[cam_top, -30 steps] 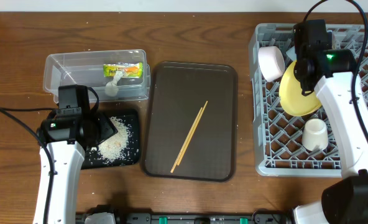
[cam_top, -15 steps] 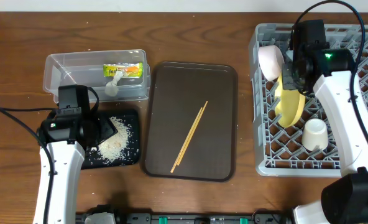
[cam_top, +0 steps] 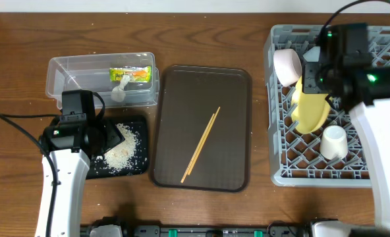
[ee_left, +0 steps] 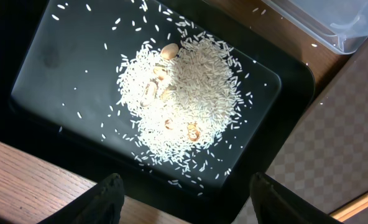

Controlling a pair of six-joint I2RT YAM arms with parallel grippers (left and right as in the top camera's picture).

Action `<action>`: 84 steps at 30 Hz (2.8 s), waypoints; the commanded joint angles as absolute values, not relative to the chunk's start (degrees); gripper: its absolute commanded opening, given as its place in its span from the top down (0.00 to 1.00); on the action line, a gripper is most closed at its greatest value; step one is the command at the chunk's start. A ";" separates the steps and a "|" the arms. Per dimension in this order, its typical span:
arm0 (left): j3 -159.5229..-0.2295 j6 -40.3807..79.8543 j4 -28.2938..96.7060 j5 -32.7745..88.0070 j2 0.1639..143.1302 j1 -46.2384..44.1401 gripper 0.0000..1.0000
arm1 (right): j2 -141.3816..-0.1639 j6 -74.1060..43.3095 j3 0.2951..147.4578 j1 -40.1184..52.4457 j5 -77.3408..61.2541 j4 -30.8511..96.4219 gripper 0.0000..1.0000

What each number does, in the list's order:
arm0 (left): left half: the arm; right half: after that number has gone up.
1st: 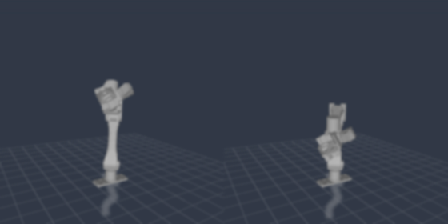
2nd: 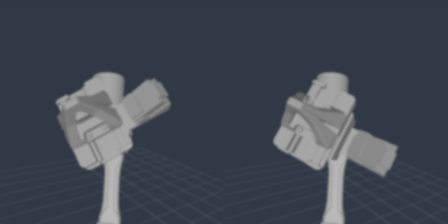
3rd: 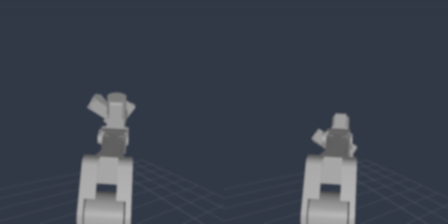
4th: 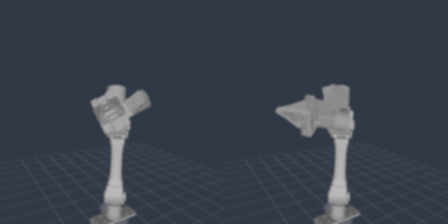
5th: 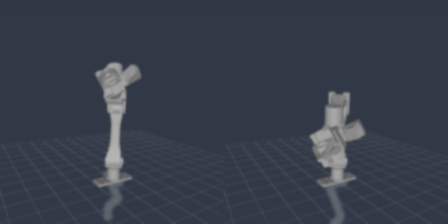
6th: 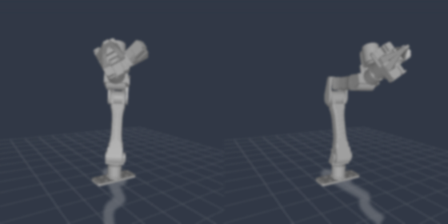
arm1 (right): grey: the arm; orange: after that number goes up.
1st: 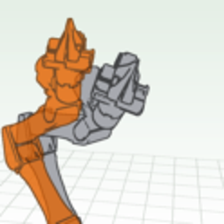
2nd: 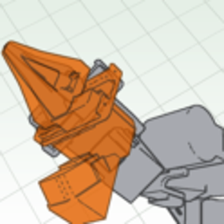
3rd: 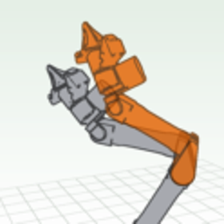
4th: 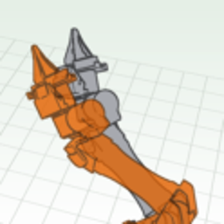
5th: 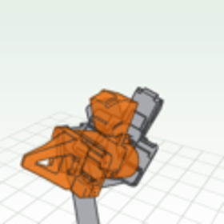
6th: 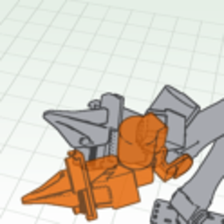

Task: Sort waste into correct bins and load items into the dishwasher rack
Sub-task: 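Carry the yellow plate with the right gripper and stand it in the rack, then reach the right gripper to the chopsticks on the brown tray and grasp one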

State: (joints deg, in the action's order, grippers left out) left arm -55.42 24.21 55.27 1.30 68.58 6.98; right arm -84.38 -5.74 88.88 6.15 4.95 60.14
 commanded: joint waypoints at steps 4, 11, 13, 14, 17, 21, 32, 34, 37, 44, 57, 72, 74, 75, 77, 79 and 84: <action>-55.72 24.73 55.46 0.82 68.16 7.22 0.32 | -84.33 -9.43 89.01 9.54 -10.41 60.47 0.52; -55.72 24.73 55.46 0.82 68.16 7.22 0.32 | -90.83 -16.16 88.99 19.73 -10.79 60.55 0.54; -55.72 24.75 55.46 0.82 68.16 7.22 0.32 | -93.56 -18.76 88.99 22.92 -10.76 60.55 0.55; -55.72 24.73 55.46 0.82 68.16 7.22 0.32 | -95.15 -19.86 88.99 24.58 -10.76 60.55 0.55; -55.72 24.73 55.48 0.82 68.16 7.22 0.32 | -99.85 -21.96 88.99 28.97 -10.76 60.64 0.55; -55.72 24.73 55.48 0.82 68.16 7.20 0.32 | -106.00 -25.98 88.99 33.67 -10.74 60.60 0.65; -55.72 24.73 55.48 0.82 68.16 7.22 0.32 | -117.84 -34.94 88.99 39.53 -6.68 60.16 0.80; -55.72 24.73 55.46 0.82 68.16 7.22 0.32 | -118.91 -34.94 88.99 39.88 -6.68 59.55 0.80; -55.72 24.73 55.48 0.82 68.16 7.22 0.32 | -119.98 -34.96 88.99 40.32 -6.66 58.87 0.80; -55.72 24.73 55.66 0.82 68.16 7.20 0.32 | -121.82 -36.67 88.99 41.78 -4.23 57.45 0.79; -55.72 24.73 56.03 0.82 68.16 7.22 0.32 | -122.17 -37.71 88.75 42.98 -0.78 55.83 0.80; -55.72 24.73 56.14 0.82 68.16 7.22 0.32 | -122.17 -37.76 85.73 43.20 -0.23 53.82 0.79; -55.75 24.73 56.14 0.82 68.16 7.20 0.32 | -122.17 -37.74 85.25 43.20 -0.21 53.78 0.79; -55.72 24.73 56.14 0.82 68.16 7.22 0.32 | -122.17 -37.71 85.19 43.20 -0.21 54.00 0.80; -55.72 24.73 56.14 0.82 68.16 7.22 0.32 | -122.17 -37.71 85.19 43.03 -0.12 54.30 0.79; -55.72 24.73 56.14 0.82 68.16 7.22 0.32 | -122.17 -37.71 85.19 42.70 0.08 54.81 0.79; -55.72 24.73 56.14 0.82 68.16 7.20 0.32 | -122.17 -37.69 85.19 41.01 2.39 57.28 0.86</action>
State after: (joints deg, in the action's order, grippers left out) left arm -55.42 24.21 55.79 1.30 68.55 6.98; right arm -121.67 -36.91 86.21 42.04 -0.01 56.58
